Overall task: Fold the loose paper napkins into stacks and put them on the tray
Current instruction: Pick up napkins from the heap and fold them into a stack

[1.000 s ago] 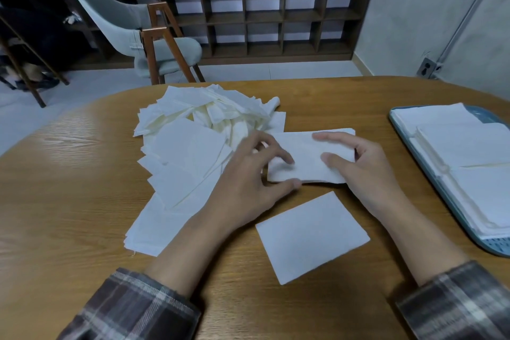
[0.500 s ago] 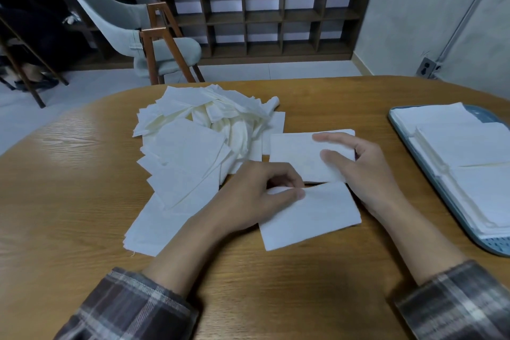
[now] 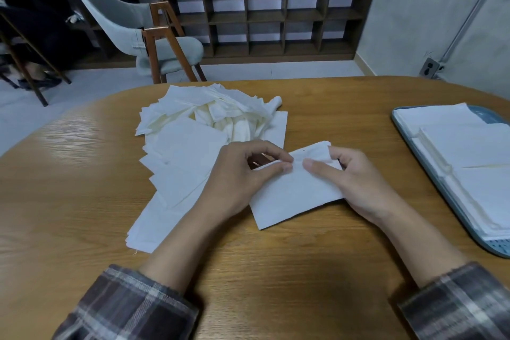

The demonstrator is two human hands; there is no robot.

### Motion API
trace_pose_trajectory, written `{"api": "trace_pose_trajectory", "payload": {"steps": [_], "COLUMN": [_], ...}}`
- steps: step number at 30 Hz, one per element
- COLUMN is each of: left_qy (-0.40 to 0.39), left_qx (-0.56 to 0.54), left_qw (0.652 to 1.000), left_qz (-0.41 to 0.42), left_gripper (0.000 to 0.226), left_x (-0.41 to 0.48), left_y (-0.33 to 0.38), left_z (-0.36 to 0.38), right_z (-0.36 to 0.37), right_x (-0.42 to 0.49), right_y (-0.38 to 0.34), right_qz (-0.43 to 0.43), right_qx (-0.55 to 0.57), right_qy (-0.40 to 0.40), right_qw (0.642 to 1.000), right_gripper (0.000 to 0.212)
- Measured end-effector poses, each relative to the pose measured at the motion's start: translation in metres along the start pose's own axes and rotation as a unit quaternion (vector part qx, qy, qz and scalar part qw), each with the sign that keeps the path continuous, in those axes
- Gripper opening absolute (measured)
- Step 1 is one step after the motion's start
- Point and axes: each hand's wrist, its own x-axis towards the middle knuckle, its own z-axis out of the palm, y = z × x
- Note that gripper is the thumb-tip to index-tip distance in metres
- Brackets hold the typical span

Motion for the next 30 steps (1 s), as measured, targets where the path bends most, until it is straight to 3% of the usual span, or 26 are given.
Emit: {"api": "trace_pose_trajectory", "payload": {"steps": [11,16,18,22,27,30], "left_qy": [0.035,0.07,0.071,0.051,0.093,0.141], "left_qx": [0.01,0.124,0.098,-0.002,0.048,0.17], "left_qw": [0.999,0.988,0.992,0.997,0.994,0.974], "left_qz": [-0.011,0.058,0.026,-0.058,-0.032,0.048], "left_gripper": [0.008,0.018,0.021,0.01,0.011,0.015], "left_x": [0.002,0.001,0.002,0.005,0.003,0.004], "left_y": [-0.003,-0.005,-0.003,-0.002,-0.005,-0.01], "left_z": [0.001,0.003,0.0,-0.004,0.001,-0.001], "right_z": [0.007,0.005,0.002,-0.001,-0.001,-0.002], "right_x": [-0.004,-0.005,-0.004,-0.003,-0.003,-0.001], "right_y": [-0.008,-0.011,-0.012,-0.013,-0.009,-0.004], "right_qz": [-0.04,-0.052,-0.051,-0.047,-0.066,-0.08], "right_qx": [-0.011,0.021,0.059,0.086,0.006,-0.087], "right_qy": [-0.051,-0.047,-0.042,-0.037,-0.056,-0.003], "right_qw": [0.998,0.997,0.996,0.994,0.996,0.993], "right_gripper": [0.051,0.068,0.07,0.065,0.029,0.027]}}
